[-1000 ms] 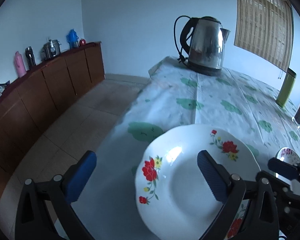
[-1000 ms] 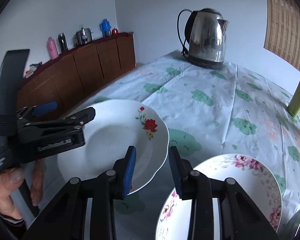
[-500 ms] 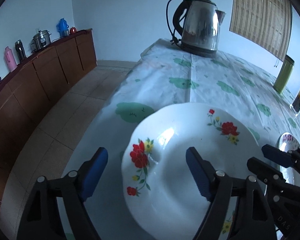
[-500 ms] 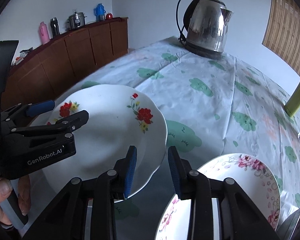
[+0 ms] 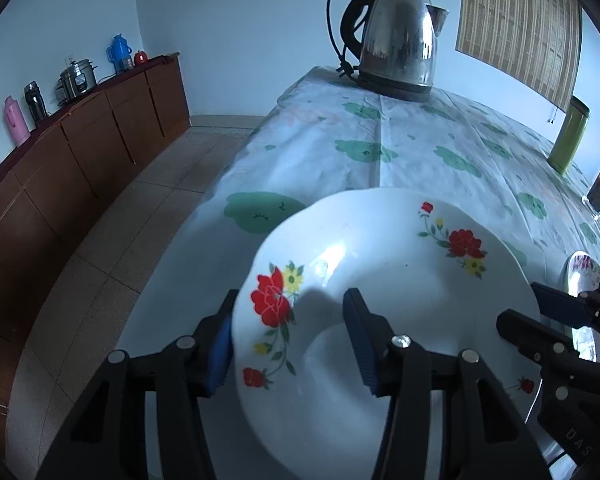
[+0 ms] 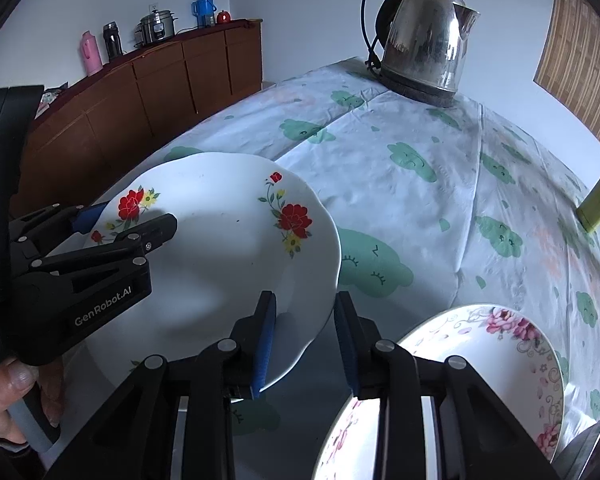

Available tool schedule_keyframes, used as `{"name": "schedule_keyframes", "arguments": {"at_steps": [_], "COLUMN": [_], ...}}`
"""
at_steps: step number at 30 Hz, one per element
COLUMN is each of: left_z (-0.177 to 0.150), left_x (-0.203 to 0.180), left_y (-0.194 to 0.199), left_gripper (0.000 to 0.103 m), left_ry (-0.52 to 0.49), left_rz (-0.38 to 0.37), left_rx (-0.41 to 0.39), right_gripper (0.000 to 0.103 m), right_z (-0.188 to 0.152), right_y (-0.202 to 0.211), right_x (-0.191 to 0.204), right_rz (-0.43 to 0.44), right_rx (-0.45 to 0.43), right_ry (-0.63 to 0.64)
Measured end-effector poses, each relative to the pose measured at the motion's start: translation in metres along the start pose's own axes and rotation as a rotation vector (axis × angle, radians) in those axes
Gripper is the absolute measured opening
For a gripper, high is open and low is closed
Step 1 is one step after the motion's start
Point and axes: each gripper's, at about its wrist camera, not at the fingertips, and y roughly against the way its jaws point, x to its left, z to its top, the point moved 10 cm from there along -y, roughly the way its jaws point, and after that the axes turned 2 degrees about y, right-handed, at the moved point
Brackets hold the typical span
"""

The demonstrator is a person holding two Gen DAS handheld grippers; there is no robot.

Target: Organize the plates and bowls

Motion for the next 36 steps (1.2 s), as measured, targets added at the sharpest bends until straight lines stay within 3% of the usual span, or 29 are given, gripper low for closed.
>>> {"name": "schedule_keyframes", "arguments": {"at_steps": [22,36], "left_z": [0.008,0.013], "left_x": [0.004,0.004], "left_y": [0.012,0.02], "left_gripper": [0.048,0.048], "left_ry": [0.02,0.035], "left_rz": [0.003,-0.02], "left_rx": [-0.069,-0.107], "right_gripper": [0.03,0.03], "right_z": [0.0,0.005], "right_y": [0.01,0.025], "right_x": [0.0,-0.001], "right_rz": [0.06,0.09], "right_rx": [-0.055,-0.135], "right_ry": [-0.054,-0.086]}}
